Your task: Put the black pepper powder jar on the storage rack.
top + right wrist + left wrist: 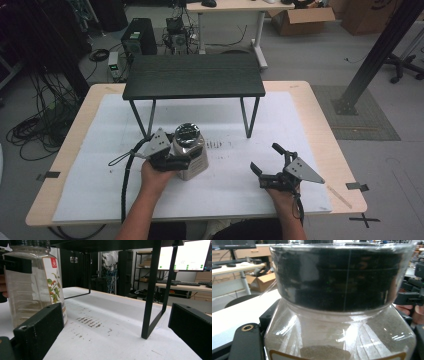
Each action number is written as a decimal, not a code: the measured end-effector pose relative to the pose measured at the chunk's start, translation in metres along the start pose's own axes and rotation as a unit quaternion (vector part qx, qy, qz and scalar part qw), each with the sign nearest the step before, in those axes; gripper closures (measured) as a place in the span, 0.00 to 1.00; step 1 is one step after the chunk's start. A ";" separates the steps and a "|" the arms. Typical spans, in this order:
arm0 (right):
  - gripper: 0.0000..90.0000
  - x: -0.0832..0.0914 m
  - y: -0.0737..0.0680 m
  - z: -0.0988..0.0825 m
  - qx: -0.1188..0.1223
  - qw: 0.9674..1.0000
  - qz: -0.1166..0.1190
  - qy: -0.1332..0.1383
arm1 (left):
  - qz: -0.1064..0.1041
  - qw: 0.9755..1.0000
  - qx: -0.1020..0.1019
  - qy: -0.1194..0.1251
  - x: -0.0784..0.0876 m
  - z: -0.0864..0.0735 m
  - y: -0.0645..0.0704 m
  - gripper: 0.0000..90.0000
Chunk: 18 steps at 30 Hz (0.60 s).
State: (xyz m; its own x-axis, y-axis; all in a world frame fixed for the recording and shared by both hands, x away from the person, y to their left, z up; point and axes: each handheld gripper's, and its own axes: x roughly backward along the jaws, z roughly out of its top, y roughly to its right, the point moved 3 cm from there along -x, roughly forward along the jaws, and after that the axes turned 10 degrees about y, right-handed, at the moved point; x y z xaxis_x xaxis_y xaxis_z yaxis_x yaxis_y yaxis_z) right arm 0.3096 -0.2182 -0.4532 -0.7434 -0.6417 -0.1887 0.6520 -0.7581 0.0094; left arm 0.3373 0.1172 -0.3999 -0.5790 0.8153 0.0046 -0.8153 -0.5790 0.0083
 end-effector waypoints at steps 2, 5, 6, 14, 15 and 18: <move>0.00 0.000 0.000 0.000 0.000 1.000 0.000 0.000 | -0.009 1.000 0.002 0.002 0.001 0.003 0.001 0.25; 0.00 0.000 0.000 0.000 0.000 1.000 0.000 -0.001 | -0.016 1.000 0.011 0.018 0.004 0.010 0.000 0.25; 0.00 0.000 0.000 0.000 0.000 1.000 0.000 -0.001 | -0.018 1.000 0.014 0.021 0.005 0.014 0.000 0.25; 0.00 0.000 0.000 0.000 0.001 1.000 0.000 -0.002 | -0.040 0.999 0.009 0.023 0.009 0.040 0.000 0.25; 0.00 0.000 0.000 0.000 0.000 1.000 0.000 -0.002 | -0.043 0.999 0.010 0.025 0.009 0.044 0.000 0.25; 0.00 0.000 0.000 0.000 0.000 1.000 0.000 -0.001 | -0.052 0.998 0.006 0.028 0.010 0.057 0.001 0.25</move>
State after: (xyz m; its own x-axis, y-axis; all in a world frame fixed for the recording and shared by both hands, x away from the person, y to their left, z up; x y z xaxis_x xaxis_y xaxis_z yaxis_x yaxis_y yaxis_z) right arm 0.3096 -0.2179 -0.4532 -0.7441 -0.6416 -0.1862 0.6515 -0.7586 0.0099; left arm 0.3309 0.1248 -0.3433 -0.4916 0.8692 -0.0525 -0.8708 -0.4914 0.0182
